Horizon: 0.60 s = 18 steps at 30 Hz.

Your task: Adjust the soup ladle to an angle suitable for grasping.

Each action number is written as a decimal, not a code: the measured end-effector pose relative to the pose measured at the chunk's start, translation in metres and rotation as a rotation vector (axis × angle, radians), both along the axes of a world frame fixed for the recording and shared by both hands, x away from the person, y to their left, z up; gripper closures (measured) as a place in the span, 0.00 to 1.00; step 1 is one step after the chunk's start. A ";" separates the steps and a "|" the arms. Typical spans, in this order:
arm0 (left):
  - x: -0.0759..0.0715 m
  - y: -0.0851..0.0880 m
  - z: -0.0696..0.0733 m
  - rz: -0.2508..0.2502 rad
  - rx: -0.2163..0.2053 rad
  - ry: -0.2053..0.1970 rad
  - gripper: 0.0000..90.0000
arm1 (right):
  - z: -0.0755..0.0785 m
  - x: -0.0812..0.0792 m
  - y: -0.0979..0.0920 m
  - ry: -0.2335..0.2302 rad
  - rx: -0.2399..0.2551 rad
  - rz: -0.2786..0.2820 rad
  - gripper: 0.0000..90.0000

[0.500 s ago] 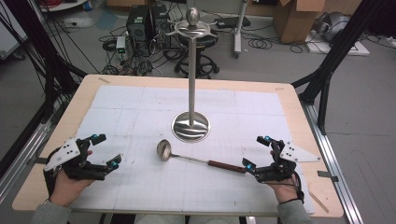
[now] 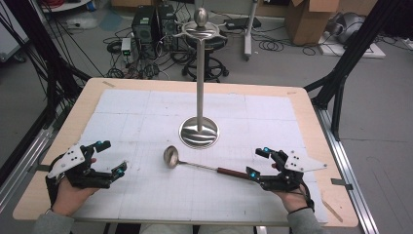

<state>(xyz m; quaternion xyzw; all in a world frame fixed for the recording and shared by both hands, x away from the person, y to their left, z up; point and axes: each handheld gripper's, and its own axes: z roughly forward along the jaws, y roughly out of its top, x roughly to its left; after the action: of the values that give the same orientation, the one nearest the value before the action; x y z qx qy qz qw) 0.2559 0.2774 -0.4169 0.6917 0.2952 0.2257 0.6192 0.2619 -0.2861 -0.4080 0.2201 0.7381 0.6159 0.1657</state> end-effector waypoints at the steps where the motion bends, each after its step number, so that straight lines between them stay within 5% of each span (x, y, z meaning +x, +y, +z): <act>1: 0.000 0.000 0.000 0.000 0.004 0.000 0.02 | 0.000 0.000 0.001 0.011 0.003 0.005 0.43; 7: 0.000 0.001 -0.001 -0.004 0.008 0.006 0.02 | -0.002 -0.004 0.008 0.013 -0.069 0.029 0.83; 10: 0.000 0.000 -0.001 -0.001 0.006 0.008 0.02 | -0.004 -0.003 0.011 0.031 -0.083 0.044 0.85; 13: 0.000 -0.001 -0.001 0.000 0.012 0.001 0.02 | -0.008 -0.003 0.016 0.060 -0.128 0.046 0.99; 18: 0.000 -0.001 -0.001 -0.001 0.016 0.006 0.02 | -0.009 -0.001 0.016 0.081 -0.123 0.052 0.99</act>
<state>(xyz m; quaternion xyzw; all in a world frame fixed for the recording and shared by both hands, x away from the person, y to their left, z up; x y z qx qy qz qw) 0.2558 0.2765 -0.4180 0.6975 0.2948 0.2256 0.6130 0.2606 -0.2701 -0.4173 0.2152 0.7859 0.5642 0.1329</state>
